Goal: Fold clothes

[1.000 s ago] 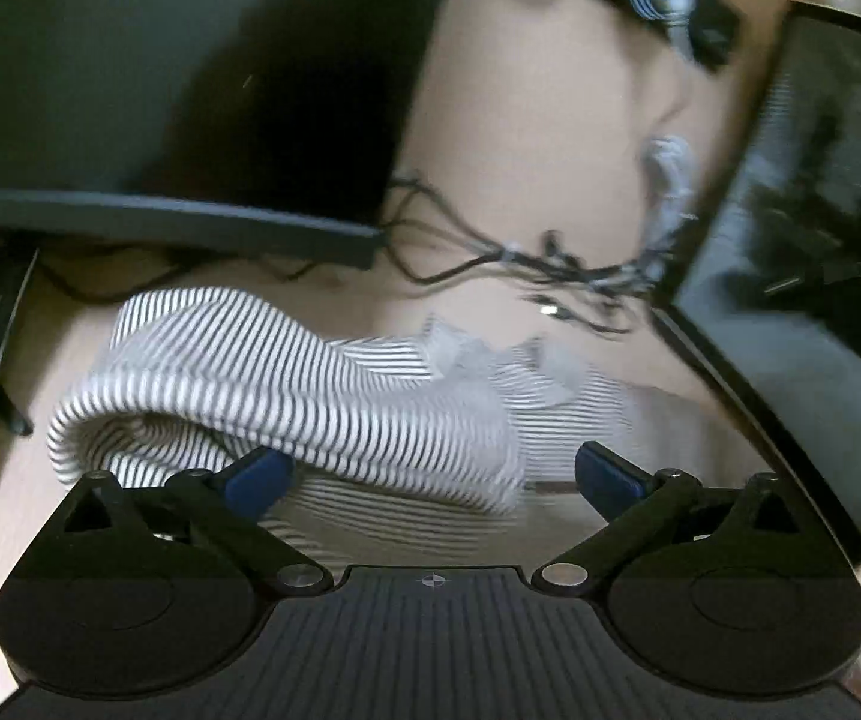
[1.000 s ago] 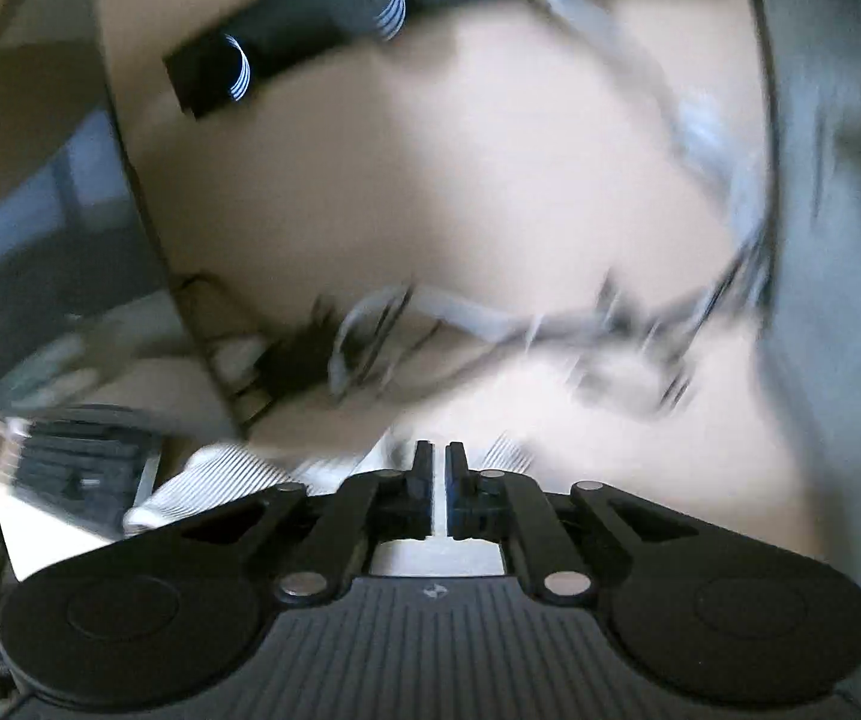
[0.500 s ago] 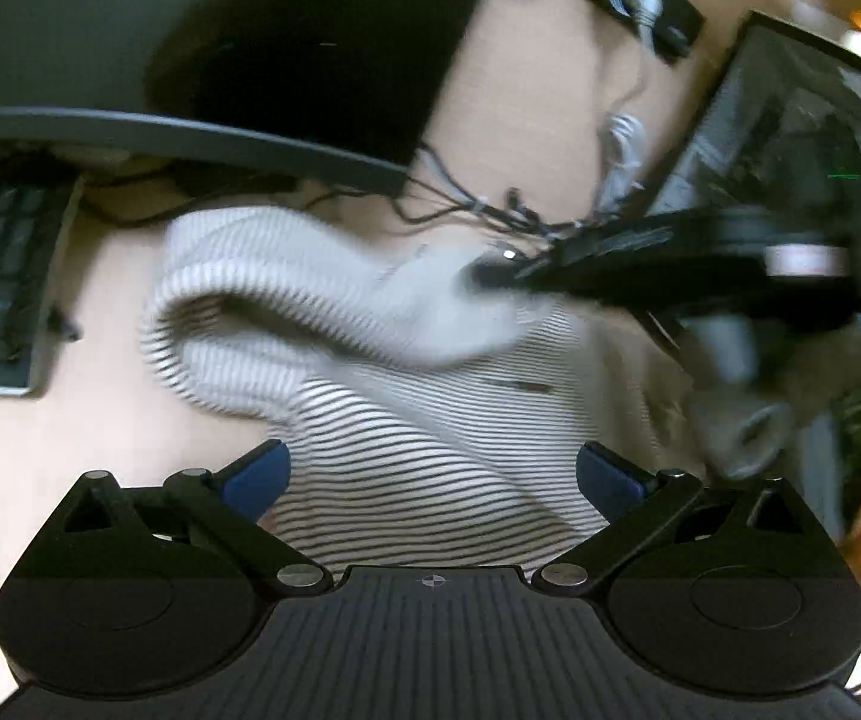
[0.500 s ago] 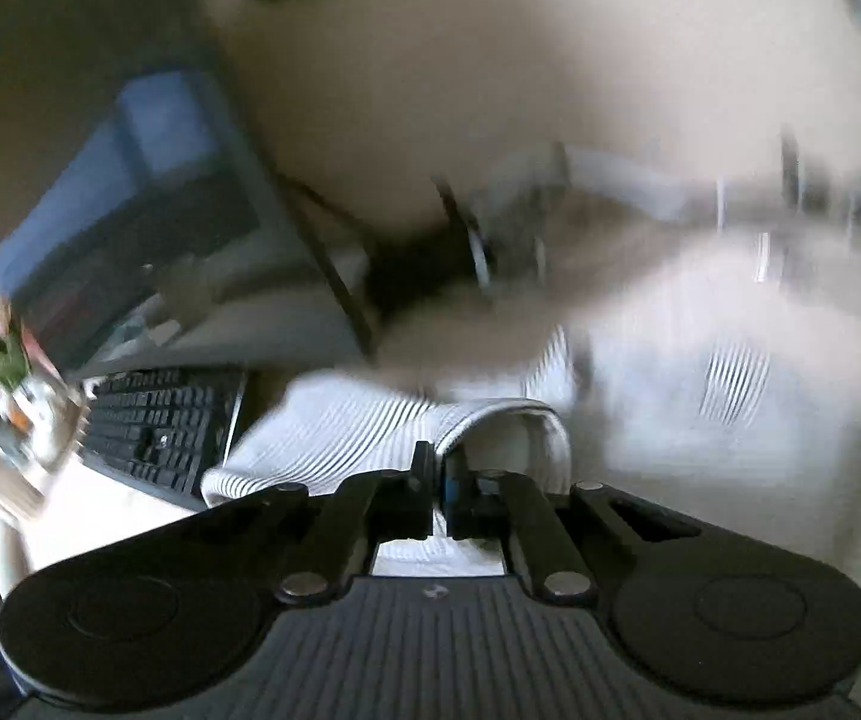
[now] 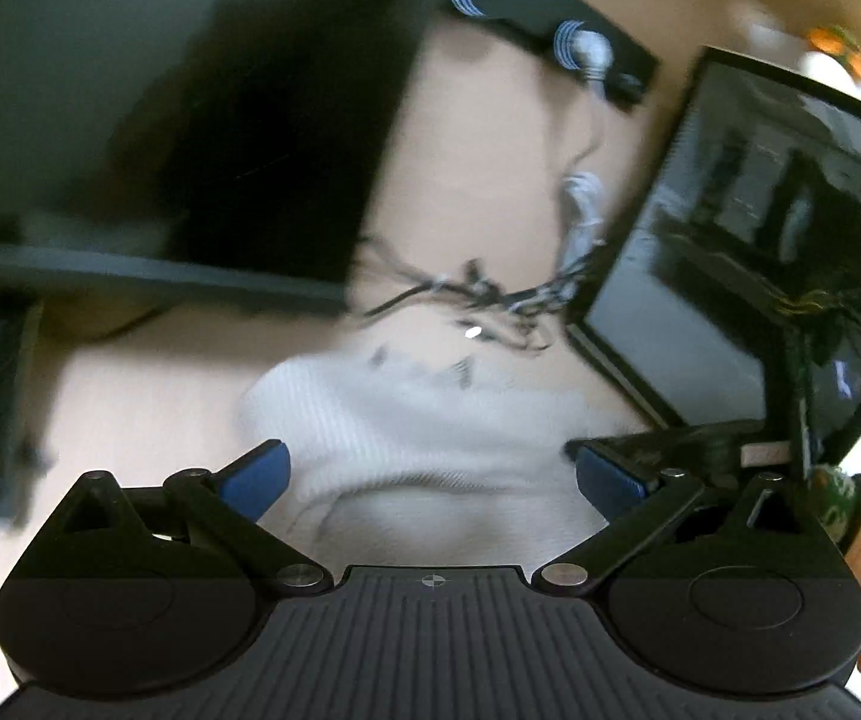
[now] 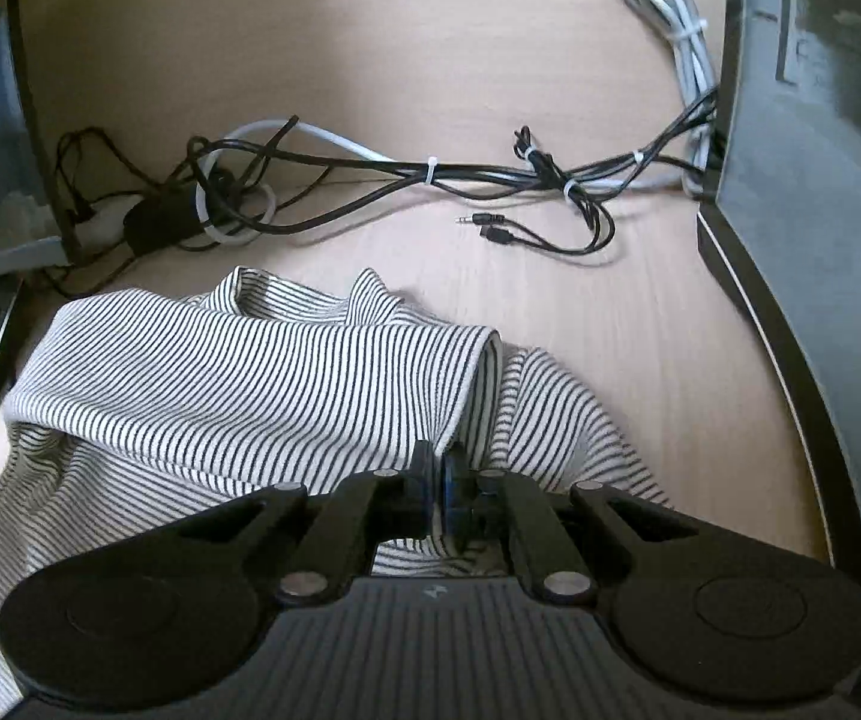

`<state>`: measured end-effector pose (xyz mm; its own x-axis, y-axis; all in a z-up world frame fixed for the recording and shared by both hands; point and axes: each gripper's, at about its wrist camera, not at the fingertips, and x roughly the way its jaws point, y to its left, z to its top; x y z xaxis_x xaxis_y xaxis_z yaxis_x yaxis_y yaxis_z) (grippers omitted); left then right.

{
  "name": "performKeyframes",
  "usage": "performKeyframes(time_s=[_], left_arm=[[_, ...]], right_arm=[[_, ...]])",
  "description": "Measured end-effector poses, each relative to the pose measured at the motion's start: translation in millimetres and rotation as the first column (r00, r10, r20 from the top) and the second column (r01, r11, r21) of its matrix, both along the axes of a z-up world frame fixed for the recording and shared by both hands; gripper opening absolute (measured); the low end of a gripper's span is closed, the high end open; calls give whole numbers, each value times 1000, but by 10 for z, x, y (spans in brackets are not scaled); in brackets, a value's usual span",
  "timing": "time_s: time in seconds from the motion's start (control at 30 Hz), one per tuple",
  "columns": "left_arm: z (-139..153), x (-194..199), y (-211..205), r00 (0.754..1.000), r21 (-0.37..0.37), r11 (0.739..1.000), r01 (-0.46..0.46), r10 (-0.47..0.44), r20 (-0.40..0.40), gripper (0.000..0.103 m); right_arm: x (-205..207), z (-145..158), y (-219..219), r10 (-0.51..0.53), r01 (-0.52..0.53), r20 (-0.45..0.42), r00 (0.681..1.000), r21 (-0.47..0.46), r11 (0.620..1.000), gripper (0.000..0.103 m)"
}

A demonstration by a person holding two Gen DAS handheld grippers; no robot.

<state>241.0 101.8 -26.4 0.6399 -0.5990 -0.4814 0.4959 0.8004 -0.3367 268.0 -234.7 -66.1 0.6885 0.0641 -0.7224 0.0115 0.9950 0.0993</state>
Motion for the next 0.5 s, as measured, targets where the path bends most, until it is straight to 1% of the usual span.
performKeyframes(time_s=[0.03,0.1,0.13,0.2,0.27,0.33,0.37,0.43,0.5], left_arm=[[-25,79,-114,1000,0,1000,14,-14,-4,103],[-172,279,-318,997,9,1000,19,-18,-74,103],[-272,364,-397,993,36,999,1,3,-121,103],[-450,455,-458,978,116,992,-41,63,-201,103],[-470,376,-425,980,124,992,-22,45,-192,103],[-433,255,-412,984,136,991,10,14,-177,103],[-414,199,-420,986,145,989,22,3,-167,103],[-378,119,-431,988,151,988,36,-13,-152,103],[-330,52,-432,991,133,990,52,-35,-128,103]], right_arm=[[-1,7,9,0,0,2,1000,-12,1000,3],[14,-6,37,6,-7,-15,1000,-44,999,3],[-3,7,62,10,-12,-27,1000,-69,998,3],[-68,35,111,24,-28,-36,999,-130,991,4],[-205,52,58,8,-12,-26,1000,-150,989,10],[-252,94,4,-33,32,-3,999,-151,988,11],[-304,168,-20,-54,57,26,998,-135,989,11],[-346,342,-32,-40,45,94,995,-47,998,11],[-289,532,66,9,-14,140,990,36,999,11]])
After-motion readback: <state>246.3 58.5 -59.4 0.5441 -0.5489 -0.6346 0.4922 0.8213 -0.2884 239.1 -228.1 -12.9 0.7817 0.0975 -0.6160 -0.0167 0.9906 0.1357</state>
